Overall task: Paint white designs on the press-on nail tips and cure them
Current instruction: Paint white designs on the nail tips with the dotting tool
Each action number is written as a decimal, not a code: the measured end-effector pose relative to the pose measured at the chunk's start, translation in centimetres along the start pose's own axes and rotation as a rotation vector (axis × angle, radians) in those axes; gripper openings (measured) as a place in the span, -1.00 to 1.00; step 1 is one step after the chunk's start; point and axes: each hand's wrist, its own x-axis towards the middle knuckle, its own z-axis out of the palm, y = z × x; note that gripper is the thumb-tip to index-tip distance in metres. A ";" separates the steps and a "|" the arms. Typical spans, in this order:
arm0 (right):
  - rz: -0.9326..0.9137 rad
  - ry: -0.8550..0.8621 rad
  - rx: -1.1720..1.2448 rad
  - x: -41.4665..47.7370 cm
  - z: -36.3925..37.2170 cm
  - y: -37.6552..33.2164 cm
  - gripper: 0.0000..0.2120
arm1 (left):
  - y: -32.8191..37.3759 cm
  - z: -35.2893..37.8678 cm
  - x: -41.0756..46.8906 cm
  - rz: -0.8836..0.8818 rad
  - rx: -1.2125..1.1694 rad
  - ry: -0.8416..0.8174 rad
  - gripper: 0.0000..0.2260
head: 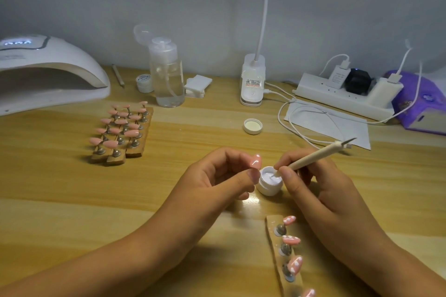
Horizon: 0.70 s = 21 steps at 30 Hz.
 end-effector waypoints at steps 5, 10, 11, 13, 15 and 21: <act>0.079 0.095 0.167 0.0 -0.3 -0.5 -0.95 | 0.1 0.0 -0.1 0.005 -0.001 -0.022 -0.88; 0.189 0.241 0.533 0.2 -1.1 -0.6 -0.76 | 0.1 0.2 -0.2 0.014 0.001 -0.060 -0.93; 0.219 0.248 0.583 0.2 -1.3 -0.5 -0.69 | 0.1 0.3 -0.2 0.018 0.010 -0.070 -0.93; 0.264 0.237 0.693 0.2 -1.5 -0.3 -0.62 | 0.0 0.3 -0.2 0.008 0.020 -0.095 -0.94; 0.262 0.214 0.833 0.2 -1.5 -0.1 -0.77 | 0.0 0.3 -0.2 -0.011 0.031 -0.113 -0.94; 0.238 0.148 0.992 0.2 -1.2 -0.7 -0.79 | -0.1 0.3 -0.3 -0.017 0.055 -0.148 -0.93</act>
